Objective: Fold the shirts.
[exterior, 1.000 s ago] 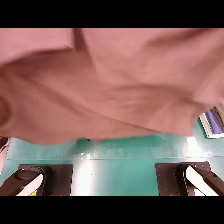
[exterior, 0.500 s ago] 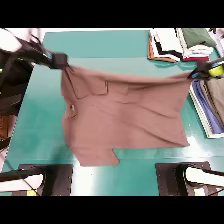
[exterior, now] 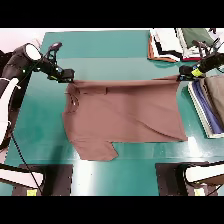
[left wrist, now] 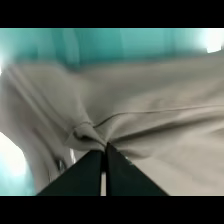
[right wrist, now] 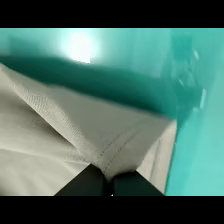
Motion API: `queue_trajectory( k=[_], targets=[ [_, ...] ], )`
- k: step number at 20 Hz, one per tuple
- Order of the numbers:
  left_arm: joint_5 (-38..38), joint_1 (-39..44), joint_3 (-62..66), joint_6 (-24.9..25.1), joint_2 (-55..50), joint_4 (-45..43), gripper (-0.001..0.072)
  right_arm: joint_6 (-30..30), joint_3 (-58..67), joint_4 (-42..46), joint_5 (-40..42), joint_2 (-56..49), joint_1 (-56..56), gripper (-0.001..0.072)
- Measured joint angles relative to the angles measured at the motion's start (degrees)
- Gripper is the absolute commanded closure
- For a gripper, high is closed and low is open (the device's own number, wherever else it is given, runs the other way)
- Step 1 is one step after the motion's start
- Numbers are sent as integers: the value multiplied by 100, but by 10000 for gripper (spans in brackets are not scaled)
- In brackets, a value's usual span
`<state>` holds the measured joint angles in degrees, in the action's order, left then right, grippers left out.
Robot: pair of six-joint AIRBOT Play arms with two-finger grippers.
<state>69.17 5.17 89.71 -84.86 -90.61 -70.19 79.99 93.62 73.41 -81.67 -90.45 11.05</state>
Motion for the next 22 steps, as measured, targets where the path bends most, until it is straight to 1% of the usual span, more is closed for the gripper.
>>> queue_trajectory(
  k=[4, 5, 6, 7, 8, 11, 14, 18, 22],
  targets=[
    [249, -9, -638, 28, -28, 133, 680, -42, -942, 291, 203, 339, -31, 693],
    [247, 17, -822, 28, -33, 153, 523, -42, -1172, 323, 291, 391, -33, 548],
    [243, 39, -968, 31, -35, 168, 186, -35, -1349, 369, 365, 433, -35, 298],
    [234, 59, -1086, 28, -35, 175, 156, -7, -1458, 411, 426, 468, -35, 265],
    [205, 66, -1165, 2, -28, 188, 180, 39, -1523, 415, 472, 483, -37, 265],
    [240, 72, -1296, -87, 208, 136, 181, 101, -1449, 411, 393, 586, -31, 266],
    [387, 136, -1731, -234, 861, -146, 181, 136, -1569, 415, 229, 1029, -22, 266],
    [415, 291, -3241, -540, 2103, -323, 180, 151, -2227, 413, 404, 1912, -59, 266],
    [372, 529, -4881, -916, 3259, -201, 181, 153, -2747, 417, 671, 2509, -66, 266]
  ],
)
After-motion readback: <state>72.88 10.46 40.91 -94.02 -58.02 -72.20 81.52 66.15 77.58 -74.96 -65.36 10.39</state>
